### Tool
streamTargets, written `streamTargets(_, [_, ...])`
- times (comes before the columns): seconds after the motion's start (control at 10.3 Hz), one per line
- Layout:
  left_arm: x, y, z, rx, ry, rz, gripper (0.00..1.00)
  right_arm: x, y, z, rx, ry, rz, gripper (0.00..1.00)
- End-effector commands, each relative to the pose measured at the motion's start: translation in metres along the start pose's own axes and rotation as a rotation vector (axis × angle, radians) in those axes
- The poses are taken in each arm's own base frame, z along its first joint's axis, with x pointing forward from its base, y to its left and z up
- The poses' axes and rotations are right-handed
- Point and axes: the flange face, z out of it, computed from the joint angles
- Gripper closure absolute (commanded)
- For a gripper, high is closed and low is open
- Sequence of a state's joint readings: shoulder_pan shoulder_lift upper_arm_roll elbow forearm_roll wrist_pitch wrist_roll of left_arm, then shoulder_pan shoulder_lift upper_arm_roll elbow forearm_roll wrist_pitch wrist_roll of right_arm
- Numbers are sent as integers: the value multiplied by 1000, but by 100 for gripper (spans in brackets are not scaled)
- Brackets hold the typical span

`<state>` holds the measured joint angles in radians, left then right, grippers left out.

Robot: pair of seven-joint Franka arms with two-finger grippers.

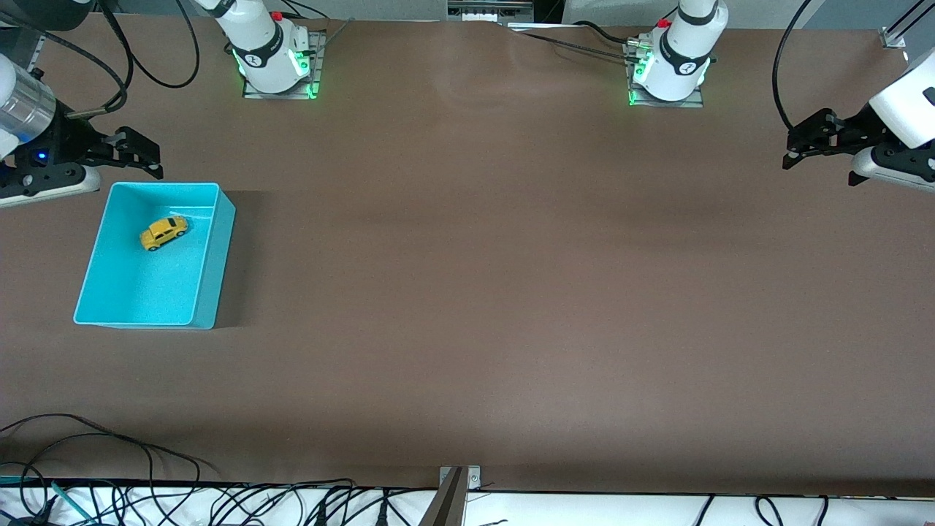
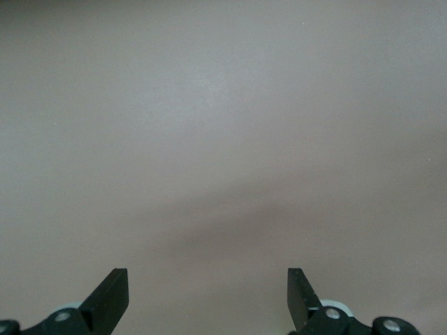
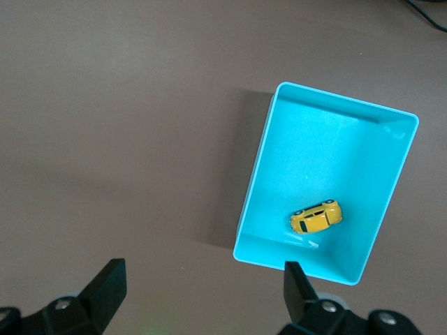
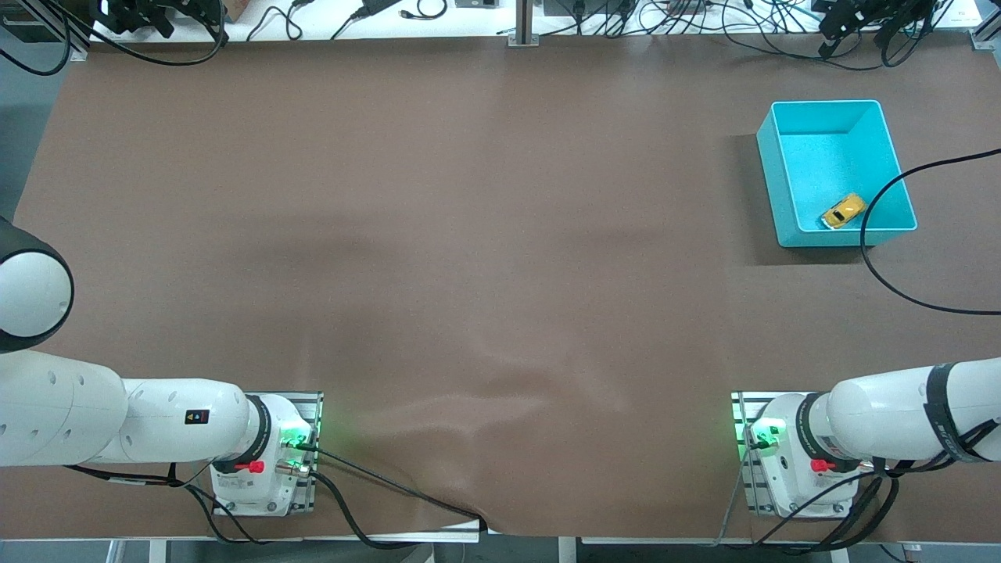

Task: Wind up and store yellow beetle car

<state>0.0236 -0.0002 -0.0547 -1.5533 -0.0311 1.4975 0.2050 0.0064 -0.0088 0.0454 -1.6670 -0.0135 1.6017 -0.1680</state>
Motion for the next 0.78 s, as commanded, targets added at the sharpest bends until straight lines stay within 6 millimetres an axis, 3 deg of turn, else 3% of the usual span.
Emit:
streamTargets(0.0, [2,-2,-5,21,-12,-6,0,-3,0,-8,-14,-30,18,0])
streamTargets(0.68, [2,-2,-5,20,-13,-6,0,-1,7,-9,-4,-35,36,0])
